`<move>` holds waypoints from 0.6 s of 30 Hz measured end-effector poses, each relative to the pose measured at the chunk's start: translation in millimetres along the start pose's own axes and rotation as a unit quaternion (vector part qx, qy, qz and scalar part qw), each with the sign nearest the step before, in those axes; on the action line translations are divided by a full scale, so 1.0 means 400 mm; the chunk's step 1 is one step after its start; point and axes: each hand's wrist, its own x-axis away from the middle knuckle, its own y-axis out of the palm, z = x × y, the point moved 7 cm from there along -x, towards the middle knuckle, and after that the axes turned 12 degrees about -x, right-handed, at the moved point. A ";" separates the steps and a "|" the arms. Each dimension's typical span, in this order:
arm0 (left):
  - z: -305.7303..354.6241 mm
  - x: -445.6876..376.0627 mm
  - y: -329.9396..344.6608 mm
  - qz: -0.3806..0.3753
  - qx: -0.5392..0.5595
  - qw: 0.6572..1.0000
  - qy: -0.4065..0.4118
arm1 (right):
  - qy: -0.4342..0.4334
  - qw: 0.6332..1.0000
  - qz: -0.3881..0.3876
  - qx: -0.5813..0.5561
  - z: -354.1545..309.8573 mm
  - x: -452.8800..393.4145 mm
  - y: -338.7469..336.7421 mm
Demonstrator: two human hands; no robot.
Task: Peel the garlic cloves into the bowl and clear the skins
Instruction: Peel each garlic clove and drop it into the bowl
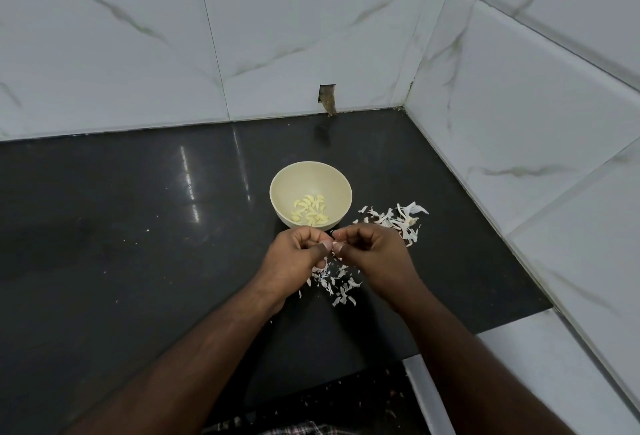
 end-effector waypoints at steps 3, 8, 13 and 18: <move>-0.002 0.005 0.000 -0.009 0.003 1.000 -0.008 | -0.014 0.998 -0.005 0.058 -0.005 0.001 0.001; -0.003 0.002 -0.002 -0.006 0.013 1.000 -0.011 | -0.025 0.988 0.015 0.150 -0.011 -0.002 0.003; 0.005 0.008 0.005 -0.029 0.041 0.999 -0.020 | -0.034 0.985 0.028 0.167 -0.016 -0.006 -0.002; 0.008 0.003 -0.002 -0.034 0.050 0.998 -0.026 | -0.048 0.974 0.013 0.219 -0.031 -0.005 0.006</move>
